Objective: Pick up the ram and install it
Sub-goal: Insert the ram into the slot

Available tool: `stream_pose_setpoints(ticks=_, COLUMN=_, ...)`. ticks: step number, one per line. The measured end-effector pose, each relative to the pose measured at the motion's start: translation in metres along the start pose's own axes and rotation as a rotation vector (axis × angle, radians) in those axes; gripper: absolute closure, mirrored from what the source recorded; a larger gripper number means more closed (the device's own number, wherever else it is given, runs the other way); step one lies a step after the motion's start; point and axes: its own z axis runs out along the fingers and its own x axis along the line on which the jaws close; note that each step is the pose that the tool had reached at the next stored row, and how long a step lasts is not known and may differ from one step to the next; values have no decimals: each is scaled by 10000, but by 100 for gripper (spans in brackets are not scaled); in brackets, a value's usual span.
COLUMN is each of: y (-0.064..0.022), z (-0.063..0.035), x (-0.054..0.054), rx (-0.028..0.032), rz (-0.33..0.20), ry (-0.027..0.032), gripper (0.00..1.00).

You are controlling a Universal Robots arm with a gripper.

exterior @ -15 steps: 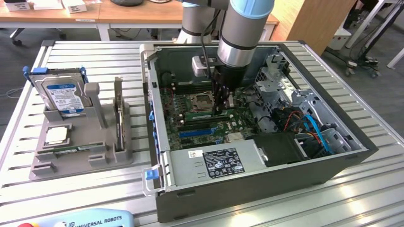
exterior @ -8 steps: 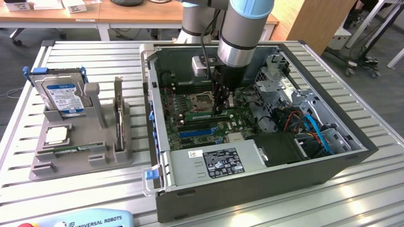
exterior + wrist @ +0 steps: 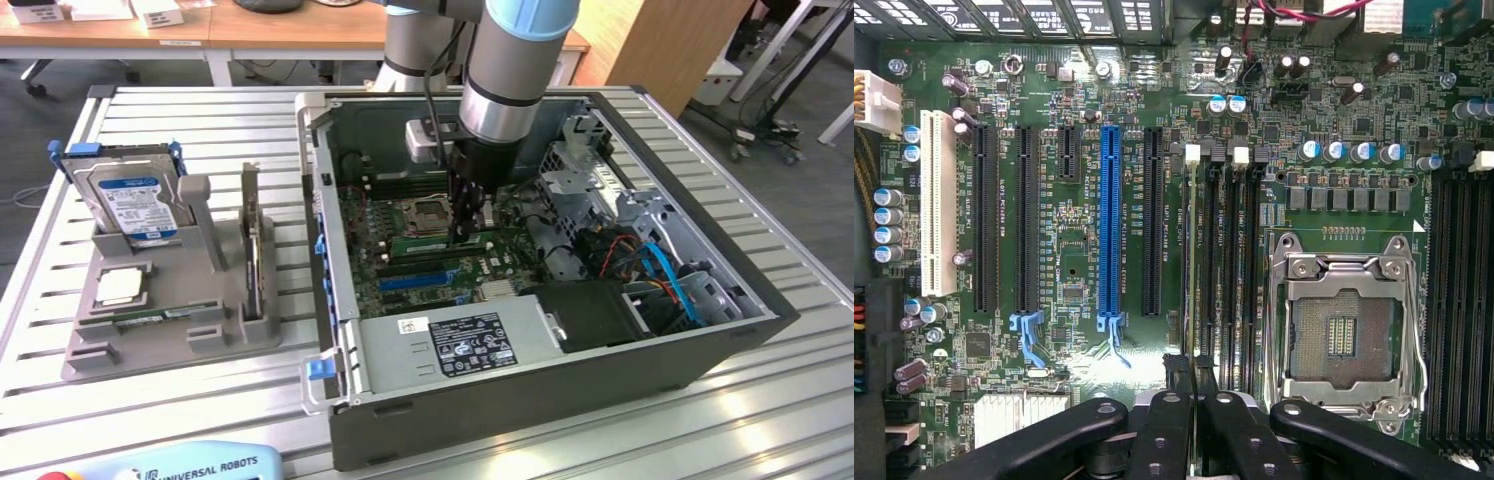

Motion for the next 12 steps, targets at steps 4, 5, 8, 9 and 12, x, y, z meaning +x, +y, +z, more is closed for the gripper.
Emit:
stream_pose_setpoints(ticks=4, y=-1, z=1, x=0, rx=1, rz=1, ry=0, gripper=88)
stream_pose_setpoints(ticks=5, y=-2, z=1, x=0, rx=1, rz=0, ry=0, gripper=88)
stream_pose_setpoints(ticks=8, y=-2, z=2, x=0, rx=1, rz=1, ry=0, gripper=88)
stream_pose_setpoints(ticks=9, y=-2, z=3, x=0, rx=0, rz=0, ry=1, gripper=88)
stream_pose_setpoints(ticks=12, y=-2, z=4, x=0, rx=1, rz=2, ry=1, gripper=88)
